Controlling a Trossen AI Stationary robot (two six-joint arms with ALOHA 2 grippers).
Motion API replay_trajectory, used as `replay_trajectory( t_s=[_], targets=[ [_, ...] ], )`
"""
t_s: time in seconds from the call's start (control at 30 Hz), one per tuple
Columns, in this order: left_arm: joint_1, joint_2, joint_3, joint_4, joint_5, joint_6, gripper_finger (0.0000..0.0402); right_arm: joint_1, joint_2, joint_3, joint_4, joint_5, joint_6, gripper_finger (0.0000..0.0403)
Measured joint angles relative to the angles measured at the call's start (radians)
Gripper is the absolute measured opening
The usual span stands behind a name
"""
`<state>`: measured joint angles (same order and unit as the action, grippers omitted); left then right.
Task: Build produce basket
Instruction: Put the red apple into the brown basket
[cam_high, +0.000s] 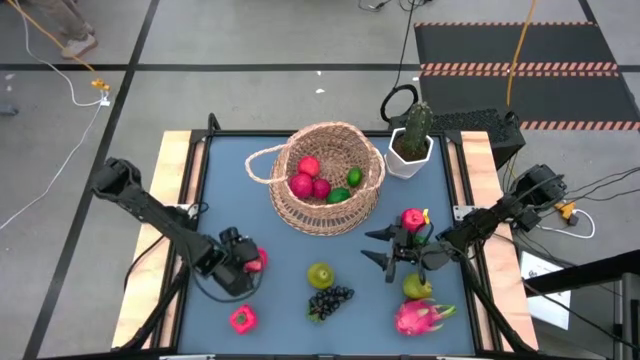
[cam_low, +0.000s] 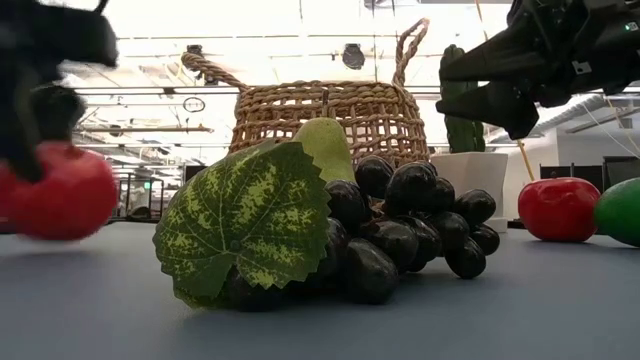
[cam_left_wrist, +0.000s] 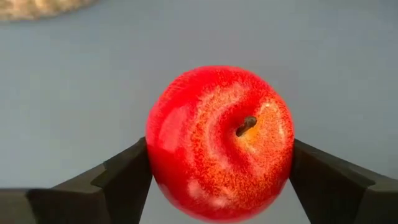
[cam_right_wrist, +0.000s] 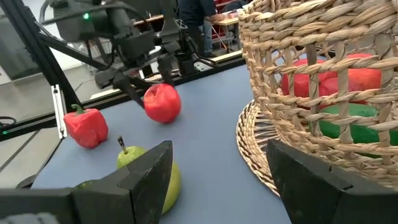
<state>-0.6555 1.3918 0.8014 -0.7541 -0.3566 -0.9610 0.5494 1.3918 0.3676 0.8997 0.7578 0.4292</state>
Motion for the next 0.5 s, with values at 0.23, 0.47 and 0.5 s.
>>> replay_trajectory(
  t_s=[0.23,0.47,0.5],
  targets=[
    [0.111,-0.004,0.206,-0.134,-0.051,0.142,0.0312,-0.013,0.000,0.000,-0.061,0.000,0.009,0.0254],
    [0.184,-0.006,0.382,-0.132,-0.143,0.376,0.0336,-0.021,0.000,0.000,-0.144,-0.001,0.093,0.0254],
    [0.193,-0.006,0.403,-0.133,-0.143,0.400,0.0334,-0.020,0.000,0.000,-0.143,0.000,0.098,0.0254]
  ],
)
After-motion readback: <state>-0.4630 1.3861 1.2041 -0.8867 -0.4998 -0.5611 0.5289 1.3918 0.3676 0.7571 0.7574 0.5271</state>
